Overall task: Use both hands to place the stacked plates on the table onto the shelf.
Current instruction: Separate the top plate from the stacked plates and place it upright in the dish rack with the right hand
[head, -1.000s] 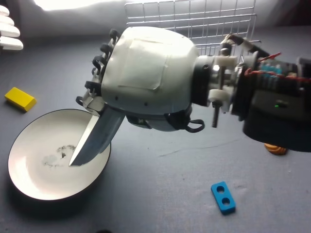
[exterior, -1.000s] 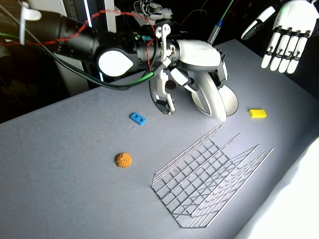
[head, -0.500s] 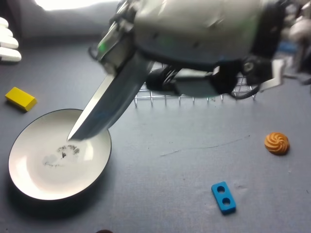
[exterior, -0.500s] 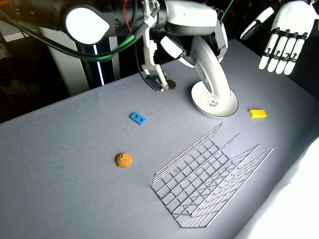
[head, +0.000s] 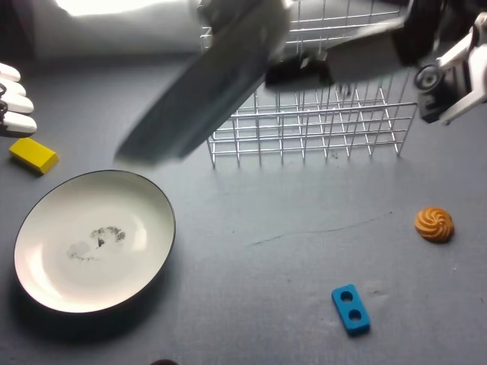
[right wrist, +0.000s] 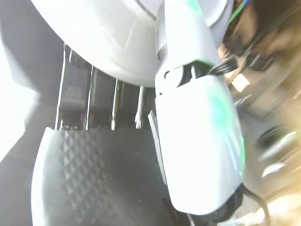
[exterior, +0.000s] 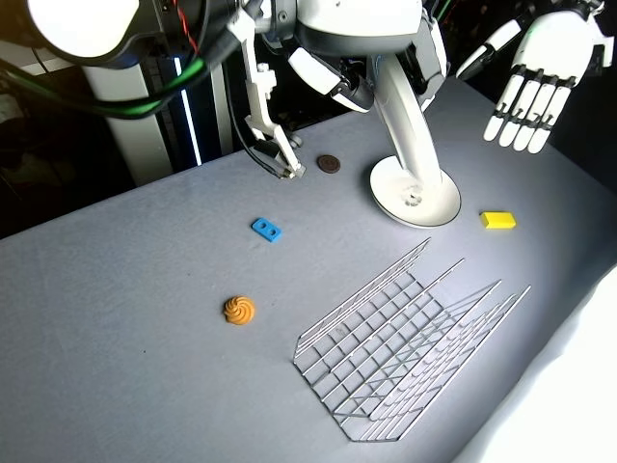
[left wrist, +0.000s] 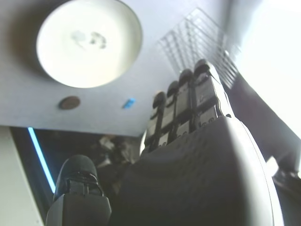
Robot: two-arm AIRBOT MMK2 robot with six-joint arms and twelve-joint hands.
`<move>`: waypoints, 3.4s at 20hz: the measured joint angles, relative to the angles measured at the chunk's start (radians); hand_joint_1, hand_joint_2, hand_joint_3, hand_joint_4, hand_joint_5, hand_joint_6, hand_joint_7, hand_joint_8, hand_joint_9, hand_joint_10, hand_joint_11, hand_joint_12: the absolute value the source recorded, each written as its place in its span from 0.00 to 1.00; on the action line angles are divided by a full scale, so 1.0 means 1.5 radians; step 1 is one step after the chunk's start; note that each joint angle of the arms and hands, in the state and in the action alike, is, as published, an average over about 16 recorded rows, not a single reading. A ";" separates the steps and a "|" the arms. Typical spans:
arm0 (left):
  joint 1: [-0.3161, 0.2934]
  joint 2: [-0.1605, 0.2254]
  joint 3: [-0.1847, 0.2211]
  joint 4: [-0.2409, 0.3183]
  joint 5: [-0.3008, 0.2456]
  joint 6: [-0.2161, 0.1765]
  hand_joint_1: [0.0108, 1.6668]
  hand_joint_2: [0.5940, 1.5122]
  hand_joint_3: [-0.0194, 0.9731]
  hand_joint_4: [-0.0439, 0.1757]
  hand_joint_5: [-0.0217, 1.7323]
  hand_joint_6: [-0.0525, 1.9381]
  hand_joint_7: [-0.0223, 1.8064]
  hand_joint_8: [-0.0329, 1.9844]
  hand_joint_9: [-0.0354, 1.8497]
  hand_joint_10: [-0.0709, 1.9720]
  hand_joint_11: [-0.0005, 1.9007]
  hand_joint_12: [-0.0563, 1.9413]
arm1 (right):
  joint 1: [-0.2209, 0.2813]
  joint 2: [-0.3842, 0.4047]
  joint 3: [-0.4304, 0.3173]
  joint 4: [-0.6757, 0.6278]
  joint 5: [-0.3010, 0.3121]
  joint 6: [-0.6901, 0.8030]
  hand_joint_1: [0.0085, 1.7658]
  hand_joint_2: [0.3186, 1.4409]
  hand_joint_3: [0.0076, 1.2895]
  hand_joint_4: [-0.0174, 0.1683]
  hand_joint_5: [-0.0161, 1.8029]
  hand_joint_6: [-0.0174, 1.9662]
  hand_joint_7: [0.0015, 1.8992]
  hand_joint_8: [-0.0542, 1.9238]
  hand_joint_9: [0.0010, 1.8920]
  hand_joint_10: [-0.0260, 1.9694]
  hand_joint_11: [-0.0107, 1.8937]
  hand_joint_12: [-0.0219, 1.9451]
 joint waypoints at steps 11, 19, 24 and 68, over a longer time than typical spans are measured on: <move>0.171 -0.040 0.005 -0.127 0.044 0.078 0.00 0.53 0.04 0.23 0.02 0.03 0.02 0.01 0.03 0.04 0.01 0.02 | 0.046 0.004 0.100 0.074 -0.164 0.203 0.78 0.61 0.00 0.06 0.50 0.50 0.54 0.44 0.52 0.58 0.48 0.52; 0.304 -0.076 0.026 -0.251 0.075 0.158 0.00 0.53 0.04 0.22 0.02 0.03 0.02 0.01 0.03 0.04 0.01 0.02 | 0.068 -0.001 0.146 0.135 -0.228 0.207 0.78 0.61 0.00 0.05 0.50 0.50 0.54 0.45 0.52 0.57 0.48 0.52; 0.353 -0.094 0.040 -0.296 0.084 0.190 0.00 0.53 0.04 0.22 0.02 0.03 0.02 0.01 0.03 0.04 0.01 0.02 | 0.079 -0.011 0.174 0.155 -0.245 0.206 0.78 0.62 0.00 0.05 0.49 0.50 0.54 0.46 0.51 0.58 0.48 0.52; 0.476 -0.130 0.067 -0.368 0.110 0.262 0.00 0.53 0.04 0.23 0.02 0.03 0.02 0.01 0.03 0.04 0.01 0.02 | -0.038 -0.151 0.364 0.393 -0.238 0.159 0.76 0.66 0.00 0.05 0.47 0.51 0.51 0.51 0.49 0.60 0.45 0.54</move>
